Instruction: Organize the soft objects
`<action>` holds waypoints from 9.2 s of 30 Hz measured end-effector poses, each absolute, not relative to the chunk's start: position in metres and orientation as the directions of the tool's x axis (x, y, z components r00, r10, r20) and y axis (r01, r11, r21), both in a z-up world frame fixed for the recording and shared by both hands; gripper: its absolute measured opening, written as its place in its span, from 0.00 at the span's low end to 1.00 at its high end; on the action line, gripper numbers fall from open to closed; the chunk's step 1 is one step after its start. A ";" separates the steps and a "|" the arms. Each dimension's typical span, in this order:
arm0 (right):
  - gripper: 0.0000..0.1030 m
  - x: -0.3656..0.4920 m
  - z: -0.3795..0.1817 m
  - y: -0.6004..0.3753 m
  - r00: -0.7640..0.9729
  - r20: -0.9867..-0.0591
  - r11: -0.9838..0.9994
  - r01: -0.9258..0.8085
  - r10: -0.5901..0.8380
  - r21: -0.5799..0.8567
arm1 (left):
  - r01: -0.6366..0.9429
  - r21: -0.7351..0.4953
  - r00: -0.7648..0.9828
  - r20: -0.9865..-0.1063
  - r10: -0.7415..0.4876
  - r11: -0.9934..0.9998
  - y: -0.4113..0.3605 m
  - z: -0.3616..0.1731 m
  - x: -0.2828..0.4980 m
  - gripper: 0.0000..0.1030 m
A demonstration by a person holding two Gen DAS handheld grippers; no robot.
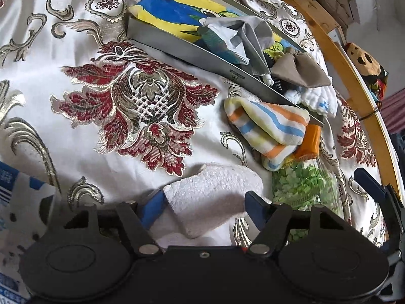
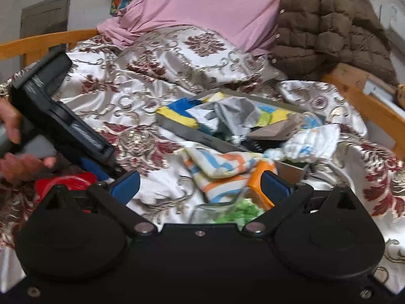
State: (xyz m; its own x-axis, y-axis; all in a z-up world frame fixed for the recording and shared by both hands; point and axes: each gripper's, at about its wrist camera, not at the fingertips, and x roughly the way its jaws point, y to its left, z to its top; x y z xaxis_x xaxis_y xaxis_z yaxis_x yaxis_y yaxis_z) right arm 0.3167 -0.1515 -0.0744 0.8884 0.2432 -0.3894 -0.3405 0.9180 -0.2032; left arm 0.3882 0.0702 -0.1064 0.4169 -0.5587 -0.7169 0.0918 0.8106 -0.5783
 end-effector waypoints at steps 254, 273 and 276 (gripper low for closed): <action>0.99 0.207 -0.085 -0.246 0.816 -0.557 0.981 -0.057 0.154 0.187 | -0.008 0.035 0.833 -0.553 0.026 0.999 -0.012 -0.026 0.128 0.99; 0.99 0.253 -0.077 -0.267 0.936 -0.338 0.983 -0.036 0.097 0.183 | 0.036 0.031 0.859 -0.512 -0.015 0.999 -0.027 -0.010 0.184 0.99; 0.99 0.263 -0.078 -0.270 0.955 -0.288 0.988 -0.029 0.073 0.153 | 0.067 0.019 0.839 -0.542 -0.046 0.998 -0.034 -0.010 0.203 0.99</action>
State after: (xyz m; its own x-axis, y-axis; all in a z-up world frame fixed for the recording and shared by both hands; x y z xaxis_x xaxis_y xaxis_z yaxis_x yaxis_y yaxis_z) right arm 0.2635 -0.2701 -0.0776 0.9548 0.0730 -0.2883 -0.0292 0.9878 0.1531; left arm 0.2027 -0.0336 -0.0103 0.8395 -0.0455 -0.5415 0.0665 0.9976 0.0193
